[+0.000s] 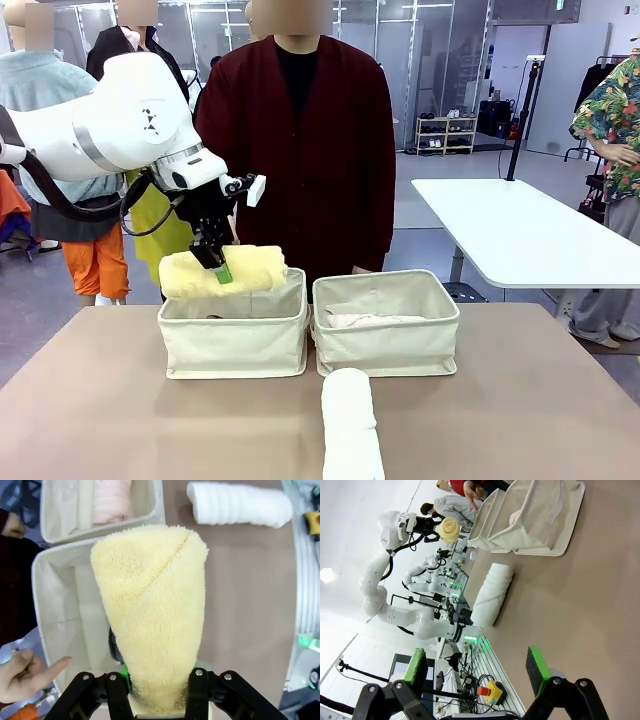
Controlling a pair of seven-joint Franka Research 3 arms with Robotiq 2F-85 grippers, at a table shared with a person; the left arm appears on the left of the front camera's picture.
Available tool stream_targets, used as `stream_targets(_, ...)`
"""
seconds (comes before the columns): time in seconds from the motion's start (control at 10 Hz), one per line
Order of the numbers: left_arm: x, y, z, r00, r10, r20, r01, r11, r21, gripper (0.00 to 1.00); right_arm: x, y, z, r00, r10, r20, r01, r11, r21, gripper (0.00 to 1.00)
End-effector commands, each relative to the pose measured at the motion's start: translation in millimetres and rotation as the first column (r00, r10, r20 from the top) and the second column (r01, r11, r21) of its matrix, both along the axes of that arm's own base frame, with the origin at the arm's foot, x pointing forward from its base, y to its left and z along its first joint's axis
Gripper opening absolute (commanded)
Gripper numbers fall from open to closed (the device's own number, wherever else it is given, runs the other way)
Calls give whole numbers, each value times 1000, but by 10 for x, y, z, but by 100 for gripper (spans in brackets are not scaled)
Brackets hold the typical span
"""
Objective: Divide the towels into two baskets.
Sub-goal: Pick up one hotel-folded towel from the bottom of the table and place it in the Fabric basket indicated by the person.
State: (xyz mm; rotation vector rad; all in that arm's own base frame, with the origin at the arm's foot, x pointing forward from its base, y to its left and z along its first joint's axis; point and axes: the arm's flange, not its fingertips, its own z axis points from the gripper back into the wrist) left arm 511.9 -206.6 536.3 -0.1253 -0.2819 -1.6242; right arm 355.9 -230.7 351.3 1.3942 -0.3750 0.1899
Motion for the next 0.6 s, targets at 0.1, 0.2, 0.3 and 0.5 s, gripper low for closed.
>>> stream_targets(0.1, 268, 26, -231, 986, -141, 88, 138, 990, 37, 37, -18, 18, 24, 1000, 3, 14, -3, 1000, -1, 100)
stream_targets(0.2, 329, 39, -297, 983, -161, 87, 157, 986, 53, 37, -18, 18, 24, 1000, 3, 14, -3, 1000, -1, 100)
stream_targets(0.3, 392, 39, -349, 983, -158, 99, 152, 986, 61, 37, -18, 18, 24, 1000, 3, 14, -3, 1000, -1, 100)
stream_targets(0.5, 559, 54, -495, 977, -162, 139, 154, 986, 68, 37, -18, 18, 24, 1000, 3, 14, -3, 1000, -1, 100)
